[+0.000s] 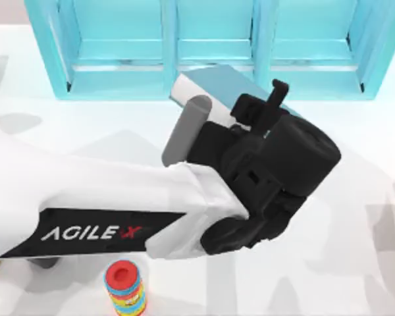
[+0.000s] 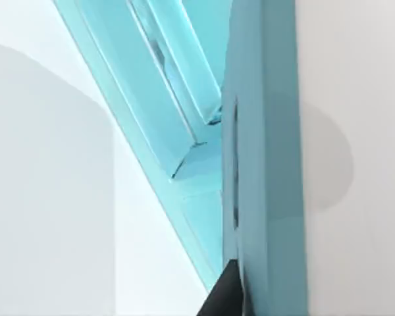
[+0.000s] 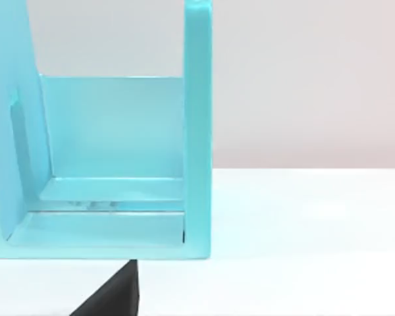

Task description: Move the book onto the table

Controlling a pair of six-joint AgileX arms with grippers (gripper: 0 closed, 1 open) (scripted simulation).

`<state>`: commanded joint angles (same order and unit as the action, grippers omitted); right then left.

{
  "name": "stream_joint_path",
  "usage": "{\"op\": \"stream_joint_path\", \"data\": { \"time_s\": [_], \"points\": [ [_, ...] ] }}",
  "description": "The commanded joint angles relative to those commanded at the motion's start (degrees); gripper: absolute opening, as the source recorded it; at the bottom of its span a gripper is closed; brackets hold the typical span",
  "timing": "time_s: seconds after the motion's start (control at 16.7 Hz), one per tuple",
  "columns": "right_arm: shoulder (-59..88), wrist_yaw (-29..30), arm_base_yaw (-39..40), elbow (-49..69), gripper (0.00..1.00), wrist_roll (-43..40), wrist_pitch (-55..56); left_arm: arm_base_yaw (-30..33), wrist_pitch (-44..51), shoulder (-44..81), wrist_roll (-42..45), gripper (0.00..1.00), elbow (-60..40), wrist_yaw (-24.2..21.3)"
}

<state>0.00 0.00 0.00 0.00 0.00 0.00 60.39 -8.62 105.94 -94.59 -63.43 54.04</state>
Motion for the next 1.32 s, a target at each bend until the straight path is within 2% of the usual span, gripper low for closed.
{"op": "stream_joint_path", "data": {
  "time_s": [0.24,0.48,1.32],
  "points": [
    [0.0,0.0,0.0,0.0,1.0,0.0,0.0,7.06,0.28,6.67,-20.79,0.0,-3.13,7.39],
    [0.0,0.0,0.0,0.0,1.0,0.0,0.0,11.41,0.76,10.83,-32.25,0.0,-4.64,12.17],
    [0.0,0.0,0.0,0.0,1.0,0.0,0.0,12.72,2.27,11.59,-35.58,0.0,-4.5,13.46]
  ]
}}
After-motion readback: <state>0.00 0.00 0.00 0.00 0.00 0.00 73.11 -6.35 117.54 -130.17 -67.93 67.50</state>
